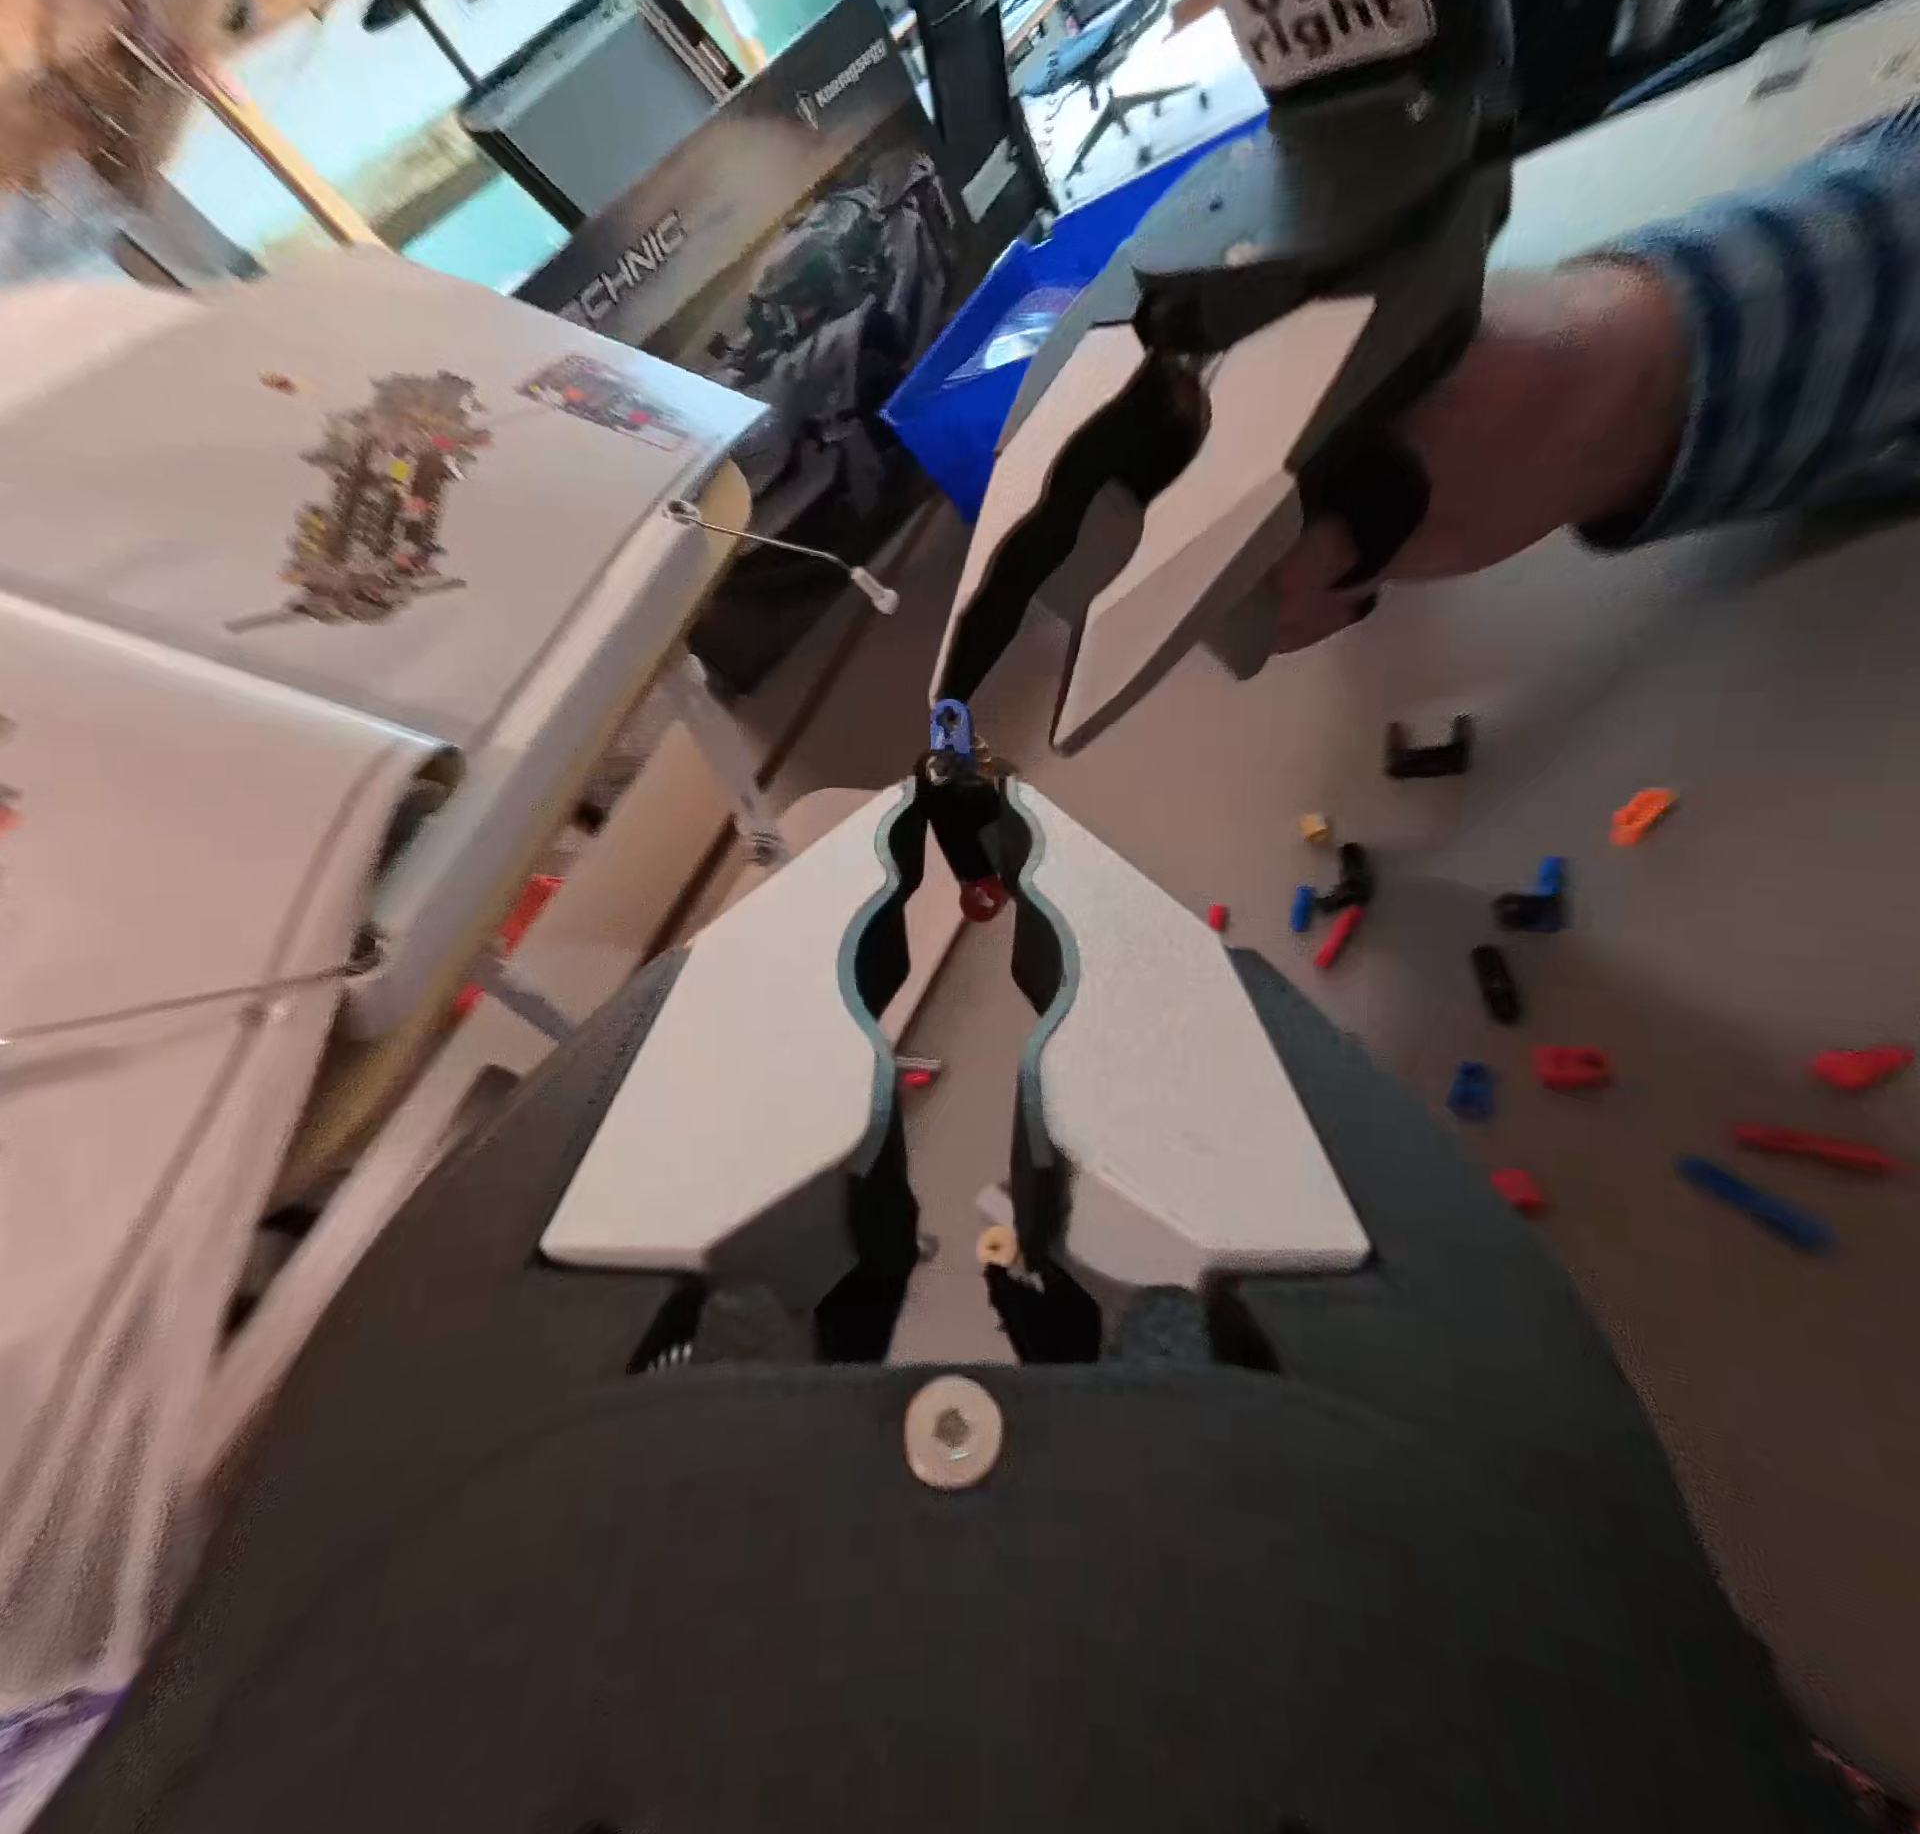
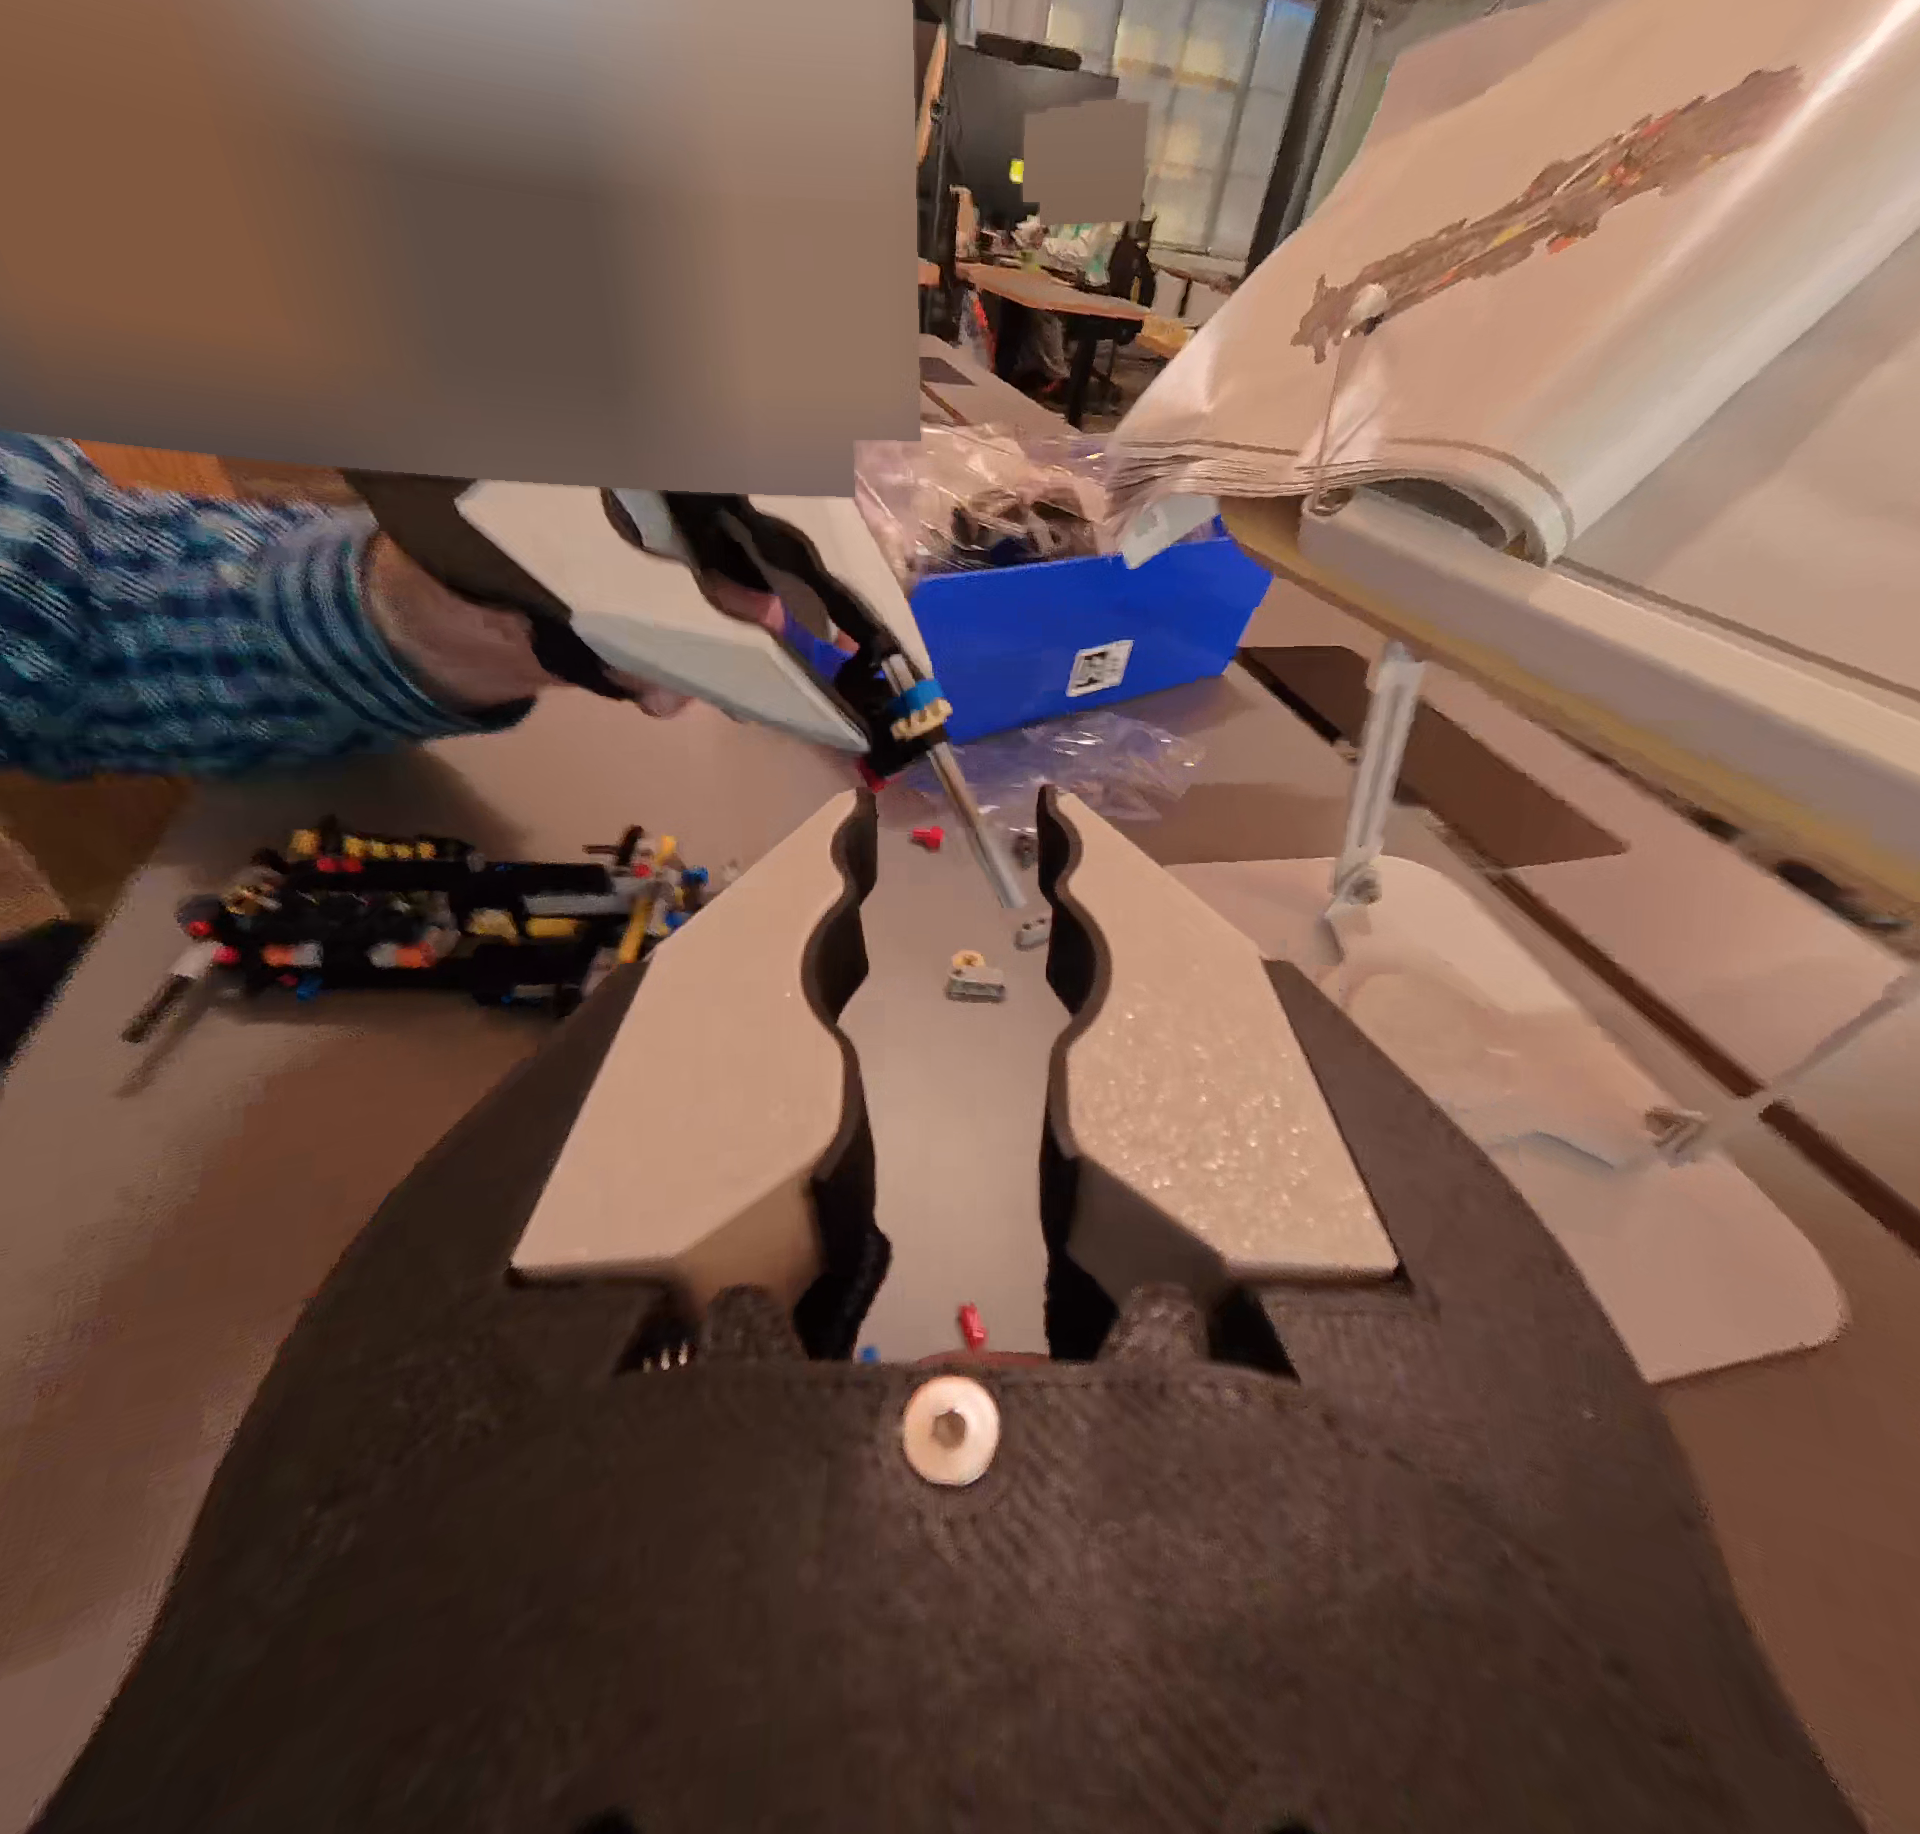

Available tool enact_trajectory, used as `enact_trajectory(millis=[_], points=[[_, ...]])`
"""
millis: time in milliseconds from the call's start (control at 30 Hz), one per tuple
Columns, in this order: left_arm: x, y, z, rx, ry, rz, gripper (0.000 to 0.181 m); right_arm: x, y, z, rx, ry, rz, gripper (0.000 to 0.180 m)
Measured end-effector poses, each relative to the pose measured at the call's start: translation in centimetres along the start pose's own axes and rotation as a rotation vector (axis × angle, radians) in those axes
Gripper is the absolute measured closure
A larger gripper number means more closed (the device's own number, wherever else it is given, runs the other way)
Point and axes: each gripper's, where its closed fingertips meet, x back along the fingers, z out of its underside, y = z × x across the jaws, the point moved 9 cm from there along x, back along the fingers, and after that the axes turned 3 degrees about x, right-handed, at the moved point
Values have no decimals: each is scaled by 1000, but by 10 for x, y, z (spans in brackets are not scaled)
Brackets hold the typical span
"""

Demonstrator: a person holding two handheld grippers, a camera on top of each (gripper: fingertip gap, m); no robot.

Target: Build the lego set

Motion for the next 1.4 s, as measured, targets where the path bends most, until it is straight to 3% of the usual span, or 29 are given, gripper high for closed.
enact_trajectory(millis=[133, 300, 467, 667, 1400], points=[[-4, -11, -1, -278, 58, -181, 170, -3, 2, -4, -174, -26, -76, 149], [-9, -23, 0, -440, 85, -264, 170, -1, -3, -5, -285, -21, -29, 153], [-11, -31, -2, -565, 80, -315, 170, -4, -4, -3, -323, 10, 33, 119], [-10, -33, -4, -594, 64, -338, 170, -4, -7, -1, -365, -22, 3, 126], [-8, -38, -5, -641, 19, -330, 171, -3, -11, 4, -496, -95, -102, 120]])
